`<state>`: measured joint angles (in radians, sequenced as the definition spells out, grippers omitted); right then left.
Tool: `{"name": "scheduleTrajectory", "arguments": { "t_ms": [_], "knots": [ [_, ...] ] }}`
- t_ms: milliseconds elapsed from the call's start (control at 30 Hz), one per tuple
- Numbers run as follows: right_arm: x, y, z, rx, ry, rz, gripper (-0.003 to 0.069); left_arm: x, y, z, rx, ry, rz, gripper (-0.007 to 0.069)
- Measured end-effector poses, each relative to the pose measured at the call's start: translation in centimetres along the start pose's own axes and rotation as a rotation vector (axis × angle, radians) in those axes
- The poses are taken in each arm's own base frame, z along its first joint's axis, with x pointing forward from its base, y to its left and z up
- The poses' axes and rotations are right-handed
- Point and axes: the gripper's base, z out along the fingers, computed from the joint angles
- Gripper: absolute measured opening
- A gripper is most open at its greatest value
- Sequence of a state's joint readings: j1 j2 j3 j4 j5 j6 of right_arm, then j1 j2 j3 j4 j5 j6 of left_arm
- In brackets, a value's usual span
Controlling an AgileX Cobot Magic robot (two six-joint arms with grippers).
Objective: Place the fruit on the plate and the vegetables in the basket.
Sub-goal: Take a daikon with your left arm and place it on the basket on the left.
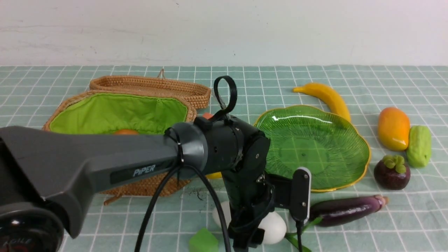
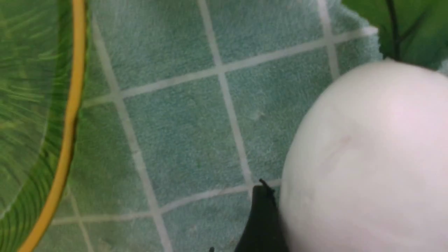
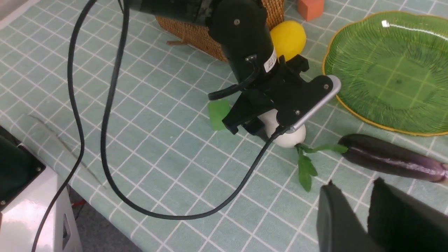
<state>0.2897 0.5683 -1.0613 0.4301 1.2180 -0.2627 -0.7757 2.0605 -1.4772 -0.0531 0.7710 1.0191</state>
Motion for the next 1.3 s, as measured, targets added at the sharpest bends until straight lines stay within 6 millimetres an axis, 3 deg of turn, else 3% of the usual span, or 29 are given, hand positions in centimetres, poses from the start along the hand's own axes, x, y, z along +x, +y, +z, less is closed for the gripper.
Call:
{"name": "scheduleTrajectory", "arguments": {
  "t_ms": [200, 233, 267, 300, 433, 467, 533, 633, 767, 900, 1033, 1200, 1300],
  "knots": [
    [0.0, 0.0, 0.0, -0.001, 0.002, 0.0, 0.0161, -0.2, 0.5, -1.8, -0.062, -0.022, -0.076, 0.0519],
    [-0.1, 0.0, 0.0, 0.001, -0.007, 0.0, 0.0161, -0.3, 0.6, -3.5, -0.098, -0.043, -0.088, 0.0519],
    [-0.1, 0.0, 0.0, 0.002, -0.009, 0.0, 0.0161, -0.4, 0.7, -4.1, -0.109, -0.049, -0.088, 0.0519],
    [-0.3, -0.1, 0.0, 0.009, -0.037, 0.0, 0.0161, -0.4, 0.8, -6.6, -0.161, -0.075, -0.106, 0.0519],
    [-0.9, -0.1, 0.0, 0.015, -0.101, 0.005, 0.0161, 0.0, 0.8, -12.1, -0.28, -0.103, -0.142, 0.0519],
    [-1.3, -0.1, -0.1, 0.013, -0.144, 0.011, 0.0161, 0.8, 0.9, -14.4, -0.34, -0.085, -0.153, 0.0519],
    [-1.9, -0.1, -0.2, 0.012, -0.208, 0.017, 0.0161, 3.0, 1.4, -17.2, -0.433, -0.024, -0.203, 0.0519],
    [-2.5, -0.1, -0.3, 0.01, -0.274, 0.013, 0.0161, 6.9, 2.8, -18.9, -0.527, 0.075, -0.293, 0.0519],
    [-2.8, 0.0, -0.4, -0.002, -0.314, -0.005, 0.0161, 11.9, 4.9, -19.0, -0.574, 0.158, -0.402, 0.0519],
    [-2.8, 0.1, -0.4, -0.006, -0.312, -0.021, 0.0161, 14.8, 6.1, -17.7, -0.561, 0.206, -0.466, 0.0519],
    [-2.8, 0.1, -0.4, -0.004, -0.312, -0.037, 0.0161, 15.8, 6.4, -16.8, -0.537, 0.244, -0.48, 0.0522],
    [-2.8, 0.1, -0.4, -0.003, -0.311, -0.043, 0.0161, 16.1, 6.2, -16.5, -0.516, 0.271, -0.485, 0.0648],
    [-2.8, 0.1, -0.4, -0.003, -0.31, -0.043, 0.0161, 16.1, 6.1, -16.5, -0.502, 0.283, -0.493, 0.0666]
  ]
}}
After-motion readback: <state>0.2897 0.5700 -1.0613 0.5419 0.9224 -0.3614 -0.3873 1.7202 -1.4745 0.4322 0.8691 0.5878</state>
